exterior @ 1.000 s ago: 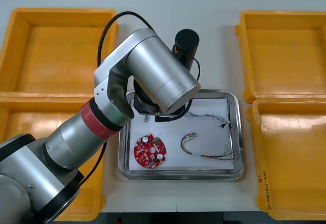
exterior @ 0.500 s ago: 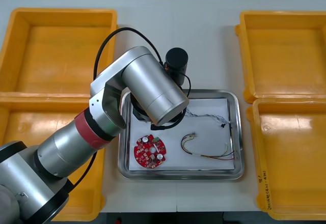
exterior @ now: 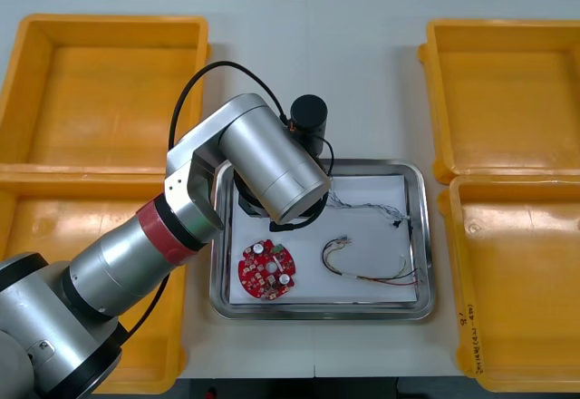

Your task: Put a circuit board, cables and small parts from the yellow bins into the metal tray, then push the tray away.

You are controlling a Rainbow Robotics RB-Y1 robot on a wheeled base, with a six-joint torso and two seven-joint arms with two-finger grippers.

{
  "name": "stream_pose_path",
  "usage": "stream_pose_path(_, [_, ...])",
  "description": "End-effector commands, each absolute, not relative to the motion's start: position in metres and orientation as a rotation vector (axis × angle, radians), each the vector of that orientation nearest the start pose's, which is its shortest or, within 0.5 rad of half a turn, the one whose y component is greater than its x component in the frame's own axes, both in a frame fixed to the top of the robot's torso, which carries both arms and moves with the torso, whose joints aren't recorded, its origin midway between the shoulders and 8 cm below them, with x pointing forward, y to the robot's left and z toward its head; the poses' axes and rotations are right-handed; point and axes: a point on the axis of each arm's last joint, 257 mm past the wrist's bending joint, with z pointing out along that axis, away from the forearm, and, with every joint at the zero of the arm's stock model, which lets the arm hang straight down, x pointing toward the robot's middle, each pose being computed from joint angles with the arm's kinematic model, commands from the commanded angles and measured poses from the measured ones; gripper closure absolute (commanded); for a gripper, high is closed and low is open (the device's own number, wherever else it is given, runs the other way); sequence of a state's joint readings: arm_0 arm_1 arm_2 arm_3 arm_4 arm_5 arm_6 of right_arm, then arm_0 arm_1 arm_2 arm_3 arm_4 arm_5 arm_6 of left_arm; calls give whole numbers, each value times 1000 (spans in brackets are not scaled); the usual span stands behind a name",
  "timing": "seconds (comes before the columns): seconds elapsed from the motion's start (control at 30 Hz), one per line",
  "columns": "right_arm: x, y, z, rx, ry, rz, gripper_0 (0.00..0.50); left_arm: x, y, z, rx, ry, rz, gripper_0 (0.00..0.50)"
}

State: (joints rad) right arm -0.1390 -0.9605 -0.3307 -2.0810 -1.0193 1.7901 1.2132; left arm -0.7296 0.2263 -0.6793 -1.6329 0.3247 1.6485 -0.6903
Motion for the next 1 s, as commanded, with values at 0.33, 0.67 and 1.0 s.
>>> stream_pose_path(0.33, [379,-418,-128,114,2647,-37,0,459,26,-272,-8,2669,-62,0])
stream_pose_path(0.67, [379,-418,-128,114,2647,-37,0,462,27,-268,-30,2662,-72,0])
stream_pose_path(1.0, [379,-418,-128,114,2647,-37,0,459,32,-234,-72,2655,-138,0])
